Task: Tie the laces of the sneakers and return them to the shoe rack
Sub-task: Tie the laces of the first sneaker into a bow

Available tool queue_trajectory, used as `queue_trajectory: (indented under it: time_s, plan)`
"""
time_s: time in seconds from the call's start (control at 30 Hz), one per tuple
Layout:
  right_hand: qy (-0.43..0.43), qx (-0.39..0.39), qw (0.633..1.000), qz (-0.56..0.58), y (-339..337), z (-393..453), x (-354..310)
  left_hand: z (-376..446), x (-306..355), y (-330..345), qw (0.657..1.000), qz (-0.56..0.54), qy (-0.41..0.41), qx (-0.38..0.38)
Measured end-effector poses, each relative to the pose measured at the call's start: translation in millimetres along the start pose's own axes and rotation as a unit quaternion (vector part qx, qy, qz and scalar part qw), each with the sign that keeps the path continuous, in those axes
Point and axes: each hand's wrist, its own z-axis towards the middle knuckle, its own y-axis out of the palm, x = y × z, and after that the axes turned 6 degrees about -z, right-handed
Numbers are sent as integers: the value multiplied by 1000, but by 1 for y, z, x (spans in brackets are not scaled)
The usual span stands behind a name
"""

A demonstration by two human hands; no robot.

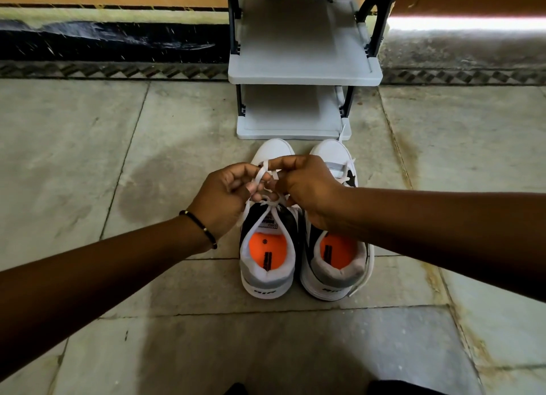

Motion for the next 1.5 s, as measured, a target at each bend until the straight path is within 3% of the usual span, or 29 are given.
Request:
queue_trajectory:
  time_s: [0.2, 0.37, 0.6, 0.67, 0.8, 1.03, 1.17, 1.33, 1.5]
  plan:
    - [4, 22, 999, -41, -6, 10, 5, 0, -3, 0, 998, -7, -30, -53]
    - [-83, -31, 990, -110, -13, 13, 6, 4, 0, -6, 995, -1, -60, -84]
    - [-211, -173, 905, -326, -30, 14, -8, 9, -1, -7, 993, -19, -88, -72]
    - [-244, -160, 884, -366, -31, 14, -7, 9, -2, -7, 994, -35, -94, -47]
    - [-233, -93, 921, -298, -29, 15, 1, 8, -3, -3, 994, -44, -86, -42]
    - [-118, -97, 978, -142, -33, 13, 2, 5, 1, -3, 995, 46, -30, -83]
    - [-120, -100, 976, -154, -32, 14, -2, 8, 0, -6, 989, 124, 13, -84]
    - [-139, -171, 944, -247, -36, 13, -1, 7, -2, -6, 990, 104, 17, -89]
    - [-137, -124, 955, -233, -32, 16, 5, 7, -1, -3, 992, 52, -17, -111]
